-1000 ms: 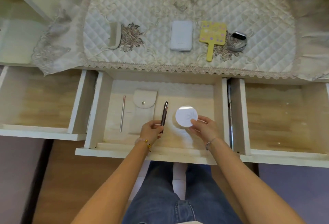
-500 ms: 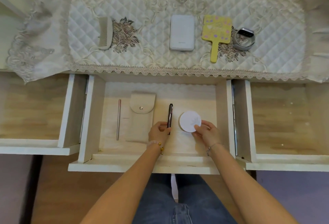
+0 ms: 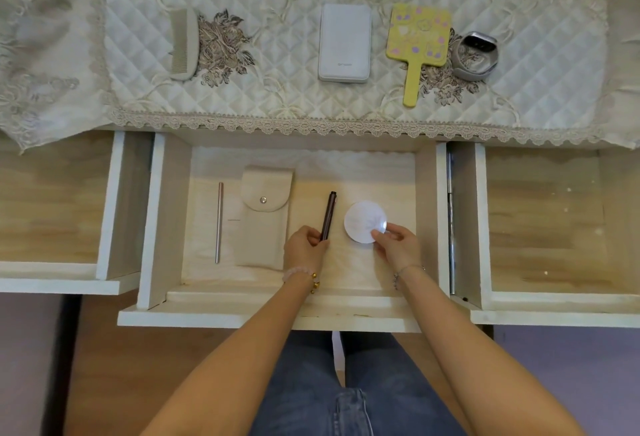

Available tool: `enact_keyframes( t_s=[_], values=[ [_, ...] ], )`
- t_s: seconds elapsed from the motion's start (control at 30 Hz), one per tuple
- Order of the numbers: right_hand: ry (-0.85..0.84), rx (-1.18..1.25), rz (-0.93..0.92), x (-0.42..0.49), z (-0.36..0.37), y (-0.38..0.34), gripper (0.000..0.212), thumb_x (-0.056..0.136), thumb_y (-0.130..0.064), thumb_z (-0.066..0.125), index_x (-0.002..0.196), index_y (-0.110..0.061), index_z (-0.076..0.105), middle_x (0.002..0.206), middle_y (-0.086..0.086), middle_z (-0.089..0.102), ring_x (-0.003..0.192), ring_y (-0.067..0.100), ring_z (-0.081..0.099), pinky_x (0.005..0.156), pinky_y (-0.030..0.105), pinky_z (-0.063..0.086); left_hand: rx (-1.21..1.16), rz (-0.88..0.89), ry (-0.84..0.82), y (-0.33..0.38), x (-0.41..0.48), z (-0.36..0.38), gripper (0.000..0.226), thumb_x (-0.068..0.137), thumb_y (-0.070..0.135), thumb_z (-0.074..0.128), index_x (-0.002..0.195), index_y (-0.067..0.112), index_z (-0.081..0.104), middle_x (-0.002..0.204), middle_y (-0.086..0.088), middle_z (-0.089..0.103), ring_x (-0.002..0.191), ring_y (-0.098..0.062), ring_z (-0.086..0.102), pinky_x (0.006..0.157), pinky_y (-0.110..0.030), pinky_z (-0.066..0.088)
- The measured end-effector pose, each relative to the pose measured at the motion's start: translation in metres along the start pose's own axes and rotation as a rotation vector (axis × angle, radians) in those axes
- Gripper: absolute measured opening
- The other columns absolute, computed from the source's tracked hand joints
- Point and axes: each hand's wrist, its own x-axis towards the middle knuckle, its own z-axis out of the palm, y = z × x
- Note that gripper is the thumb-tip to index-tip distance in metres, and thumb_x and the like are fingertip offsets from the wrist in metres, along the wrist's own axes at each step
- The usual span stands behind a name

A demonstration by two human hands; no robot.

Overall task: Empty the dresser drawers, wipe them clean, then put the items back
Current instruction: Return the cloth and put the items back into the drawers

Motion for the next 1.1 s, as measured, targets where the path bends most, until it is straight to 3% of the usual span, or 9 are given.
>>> enact_keyframes(
  t_s=[0.13,0.3,0.47,0.57,0.63,0.8,0.97,1.1],
  values=[
    [0.044,-0.052,0.008,-0.002,0.003,0.002,0.034,0.079,-0.009,0.069,0.112,-0.008,0.060,0.104,0.008,0.064,0.097,0.025,0.062,0.094,0.036,0.049,0.085,0.043,-0.011,0.000,-0.002,0.001,0.012,0.080,0.015,0.066,0.082,0.020,0.055,0.069,0.008,0.055,0.065,-0.004,0.050,0.051,-0.015,0.030],
    [0.038,-0.105,-0.013,-0.005,0.003,0.001,0.031,0.080,-0.008,0.066,0.111,-0.006,0.060,0.103,0.010,0.063,0.096,0.027,0.061,0.095,0.042,0.048,0.135,0.067,-0.025,0.002,-0.004,-0.002,0.012,0.081,0.017,0.065,0.087,0.015,0.055,0.072,0.006,0.053,0.071,-0.011,0.051,0.053,-0.019,0.034],
    [0.001,-0.176,-0.110,-0.018,-0.008,-0.009,0.035,0.083,-0.009,0.063,0.117,-0.006,0.055,0.102,0.008,0.060,0.087,0.023,0.055,0.092,0.040,0.049,0.206,0.106,-0.064,0.008,-0.009,-0.018,0.022,0.084,0.023,0.065,0.101,0.012,0.056,0.090,0.000,0.060,0.085,-0.016,0.056,0.071,-0.026,0.043],
    [-0.056,-0.339,-0.283,-0.036,-0.018,-0.023,0.038,0.087,-0.012,0.060,0.124,-0.010,0.051,0.115,0.005,0.057,0.098,0.017,0.054,0.088,0.030,0.045,0.263,0.220,-0.097,0.017,-0.018,-0.036,0.031,0.087,0.026,0.062,0.114,0.013,0.055,0.102,-0.001,0.061,0.093,-0.017,0.058,0.079,-0.030,0.048],
    [-0.096,-0.446,-0.429,-0.047,-0.025,-0.034,0.044,0.088,-0.013,0.059,0.131,-0.009,0.046,0.127,0.006,0.053,0.113,0.019,0.051,0.096,0.031,0.041,0.325,0.339,-0.076,0.024,-0.028,-0.052,0.034,0.088,0.026,0.060,0.119,0.014,0.054,0.111,-0.001,0.061,0.100,-0.018,0.057,0.084,-0.032,0.047],
    [-0.025,-0.700,-0.837,-0.074,-0.040,-0.066,0.047,0.090,-0.016,0.058,0.134,-0.009,0.043,0.136,0.008,0.048,0.127,0.024,0.041,0.101,0.021,0.026,0.533,0.687,0.112,0.048,-0.057,-0.088,0.039,0.091,0.025,0.056,0.127,0.010,0.052,0.123,-0.007,0.058,0.115,-0.024,0.052,0.090,-0.035,0.043],
    [0.052,-0.771,-1.091,-0.098,-0.044,-0.091,0.047,0.088,-0.016,0.060,0.132,-0.004,0.046,0.132,0.014,0.050,0.124,0.030,0.044,0.105,0.028,0.026,0.697,0.976,0.329,0.077,-0.084,-0.109,0.038,0.086,0.022,0.064,0.119,0.004,0.059,0.118,-0.012,0.063,0.110,-0.028,0.058,0.093,-0.040,0.044],
    [0.128,-0.772,-1.220,-0.113,-0.049,-0.100,0.046,0.088,-0.016,0.061,0.130,0.000,0.048,0.129,0.017,0.053,0.124,0.034,0.046,0.109,0.037,0.029,0.736,1.067,0.457,0.093,-0.098,-0.112,0.042,0.084,0.026,0.066,0.118,0.003,0.060,0.118,-0.014,0.063,0.111,-0.030,0.058,0.094,-0.043,0.045]
  ],
)
